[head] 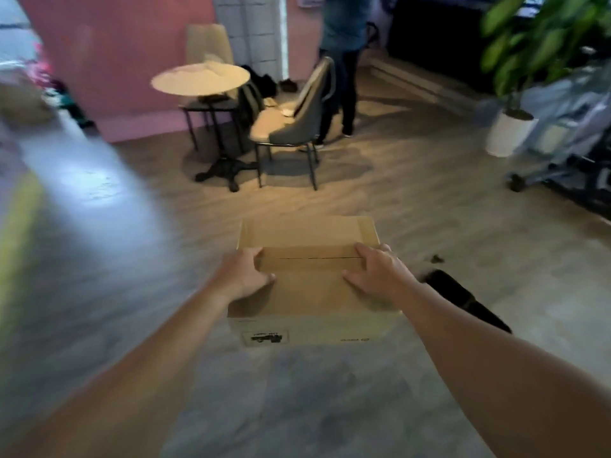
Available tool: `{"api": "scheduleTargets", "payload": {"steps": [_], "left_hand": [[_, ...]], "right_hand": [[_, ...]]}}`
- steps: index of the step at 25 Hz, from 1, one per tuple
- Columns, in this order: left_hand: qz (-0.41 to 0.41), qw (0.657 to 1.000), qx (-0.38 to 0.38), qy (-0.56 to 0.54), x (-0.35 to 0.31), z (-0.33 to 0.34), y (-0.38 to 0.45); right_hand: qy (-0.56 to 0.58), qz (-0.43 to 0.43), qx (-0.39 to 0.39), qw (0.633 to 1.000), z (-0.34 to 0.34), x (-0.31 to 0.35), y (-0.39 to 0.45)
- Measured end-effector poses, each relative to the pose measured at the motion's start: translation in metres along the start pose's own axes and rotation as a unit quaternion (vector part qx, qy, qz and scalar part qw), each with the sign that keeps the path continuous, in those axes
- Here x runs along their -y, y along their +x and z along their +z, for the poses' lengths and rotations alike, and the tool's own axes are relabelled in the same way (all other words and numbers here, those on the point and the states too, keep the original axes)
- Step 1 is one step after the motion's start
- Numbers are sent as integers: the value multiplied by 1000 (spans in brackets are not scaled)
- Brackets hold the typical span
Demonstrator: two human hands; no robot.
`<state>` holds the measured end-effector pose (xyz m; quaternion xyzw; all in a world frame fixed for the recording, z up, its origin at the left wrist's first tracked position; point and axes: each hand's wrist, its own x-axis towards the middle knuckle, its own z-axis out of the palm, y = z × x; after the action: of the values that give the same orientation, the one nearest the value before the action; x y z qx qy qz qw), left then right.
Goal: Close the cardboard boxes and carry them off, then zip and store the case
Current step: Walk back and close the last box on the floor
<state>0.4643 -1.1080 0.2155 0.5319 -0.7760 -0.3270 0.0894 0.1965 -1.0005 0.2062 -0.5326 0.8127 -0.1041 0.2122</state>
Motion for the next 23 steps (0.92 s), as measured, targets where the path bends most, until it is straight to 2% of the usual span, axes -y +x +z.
{"api": "scheduleTargets", "payload": {"steps": [5,10,15,18,23], "left_hand": [[-89,991,-88,36,109,-120,-8],[-164,975,-150,24,209,-201,16],[-214,956,-200,23,299,-294,84],[-237,941,-240,14,340,-353,121],[-269,926,-263,10,418,-447,189]], "right_hand": [[-17,-111,18,993,37,160,76],[-15,-211,48,976,77,295,158],[-29,-301,48,952,106,437,271],[-30,-329,56,942,111,523,334],[-35,-358,68,930,132,659,432]]}}
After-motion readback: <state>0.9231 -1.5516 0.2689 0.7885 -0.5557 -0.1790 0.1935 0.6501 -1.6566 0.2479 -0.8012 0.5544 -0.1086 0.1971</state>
